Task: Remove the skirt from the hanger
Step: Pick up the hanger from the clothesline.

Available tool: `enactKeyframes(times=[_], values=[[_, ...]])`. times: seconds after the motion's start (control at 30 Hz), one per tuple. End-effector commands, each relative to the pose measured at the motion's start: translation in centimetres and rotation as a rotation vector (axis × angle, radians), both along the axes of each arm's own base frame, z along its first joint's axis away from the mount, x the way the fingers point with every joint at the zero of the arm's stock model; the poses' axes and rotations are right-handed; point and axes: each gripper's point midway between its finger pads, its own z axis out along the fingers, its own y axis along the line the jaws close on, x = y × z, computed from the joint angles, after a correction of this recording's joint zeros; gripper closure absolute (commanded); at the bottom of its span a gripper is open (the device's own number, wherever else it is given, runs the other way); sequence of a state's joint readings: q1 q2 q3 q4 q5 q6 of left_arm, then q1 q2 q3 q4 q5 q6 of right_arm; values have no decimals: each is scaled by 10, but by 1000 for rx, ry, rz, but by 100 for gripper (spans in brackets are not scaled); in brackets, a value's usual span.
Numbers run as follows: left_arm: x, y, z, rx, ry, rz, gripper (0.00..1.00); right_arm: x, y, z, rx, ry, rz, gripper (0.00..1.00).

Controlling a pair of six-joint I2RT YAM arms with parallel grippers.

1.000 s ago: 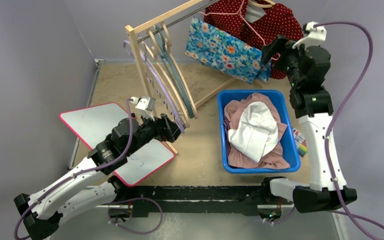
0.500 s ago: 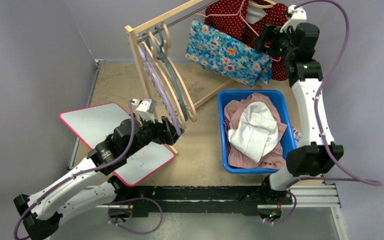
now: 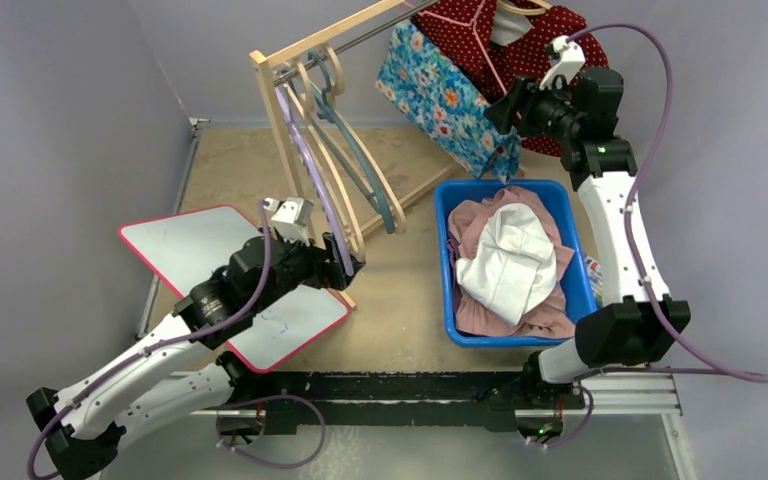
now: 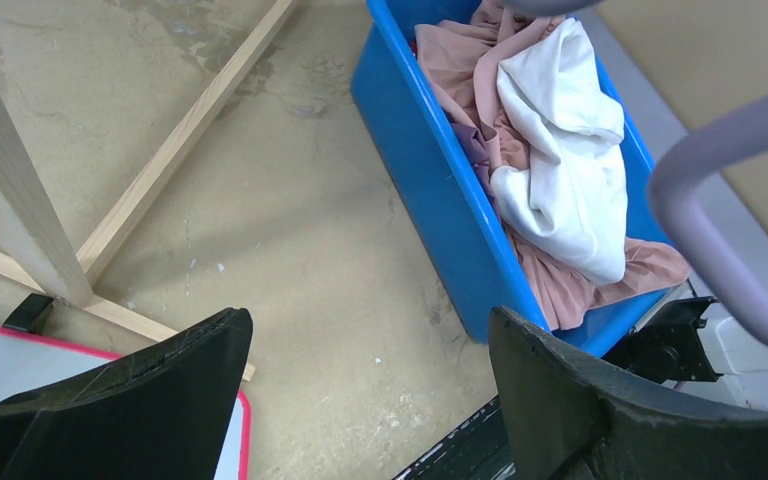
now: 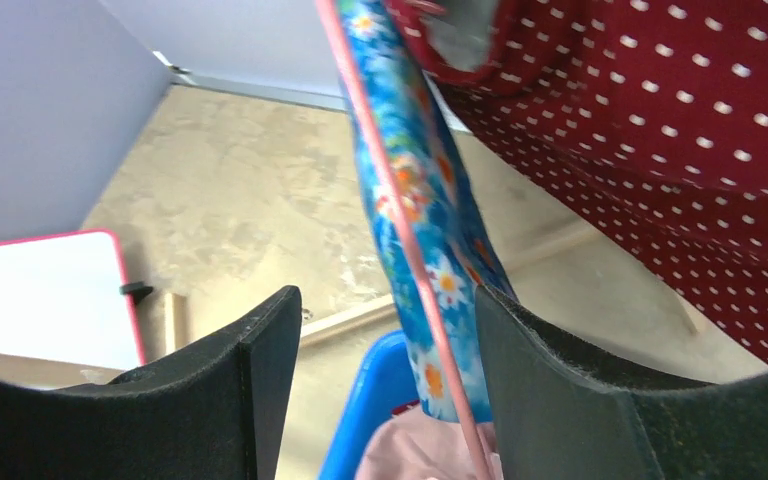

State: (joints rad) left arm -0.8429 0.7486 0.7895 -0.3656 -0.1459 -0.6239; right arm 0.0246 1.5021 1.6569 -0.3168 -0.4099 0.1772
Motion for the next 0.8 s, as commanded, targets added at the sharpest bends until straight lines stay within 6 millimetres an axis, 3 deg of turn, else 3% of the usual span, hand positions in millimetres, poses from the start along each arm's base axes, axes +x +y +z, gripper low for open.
enactKeyframes(times=[0.0,0.13,0.3,0.6,0.77], values=[[2,1,28,-42,-58,8,12,-20,32,47,71,-150,134,34],[-1,4,30,-59,-60,11,10,-21,39,50,73,-180,157,36],[-3,8,36,-85,-63,22,8,-8,28,51,57,-213,81,41],[-4,9,32,-79,-45,30,8,4,33,63,83,-253,93,64],[-3,9,36,-88,-52,32,8,6,32,67,105,-265,75,87]])
